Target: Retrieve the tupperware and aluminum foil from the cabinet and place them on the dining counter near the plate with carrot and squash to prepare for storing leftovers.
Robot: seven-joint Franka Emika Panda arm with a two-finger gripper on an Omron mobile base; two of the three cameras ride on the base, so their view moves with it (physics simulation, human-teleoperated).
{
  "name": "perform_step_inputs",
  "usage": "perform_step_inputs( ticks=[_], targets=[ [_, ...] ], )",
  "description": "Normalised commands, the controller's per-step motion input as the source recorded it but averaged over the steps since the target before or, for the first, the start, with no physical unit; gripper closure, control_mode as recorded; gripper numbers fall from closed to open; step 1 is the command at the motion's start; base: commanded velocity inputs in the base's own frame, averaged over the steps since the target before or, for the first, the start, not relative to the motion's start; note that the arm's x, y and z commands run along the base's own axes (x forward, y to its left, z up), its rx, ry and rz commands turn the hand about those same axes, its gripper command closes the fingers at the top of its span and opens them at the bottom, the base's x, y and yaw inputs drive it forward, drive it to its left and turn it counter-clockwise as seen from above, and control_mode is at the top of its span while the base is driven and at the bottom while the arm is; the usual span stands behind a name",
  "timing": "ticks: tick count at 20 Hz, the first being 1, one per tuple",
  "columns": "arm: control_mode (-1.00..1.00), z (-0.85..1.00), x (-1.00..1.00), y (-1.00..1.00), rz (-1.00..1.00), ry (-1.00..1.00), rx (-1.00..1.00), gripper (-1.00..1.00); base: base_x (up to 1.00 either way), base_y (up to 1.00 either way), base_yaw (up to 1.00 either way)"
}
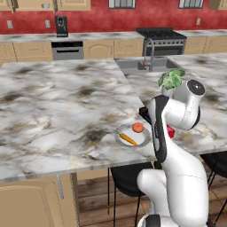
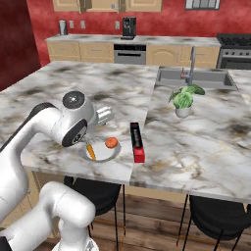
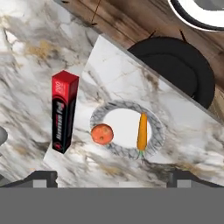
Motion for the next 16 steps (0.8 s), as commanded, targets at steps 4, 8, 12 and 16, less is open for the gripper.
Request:
perform_step_inputs(
  ticks=[4,8,12,16],
  targets=[
    [-1.00,0.95,-0.74,0.64,0.01,0.00,-0.04,-1.00,0.00,0.00,0.00],
    [-1.00,0.42,-0.48,0.24,0.10,0.00,-0.10,-1.00,0.00,0.00,0.00],
    [-1.00,0.35,-0.34,0.18,0.09,0.00,-0.08,-1.00,0.00,0.00,0.00],
    [-1.00,0.27,-0.28,0.14,0.07,0.00,-0.08,-1.00,0.00,0.00,0.00]
  ],
)
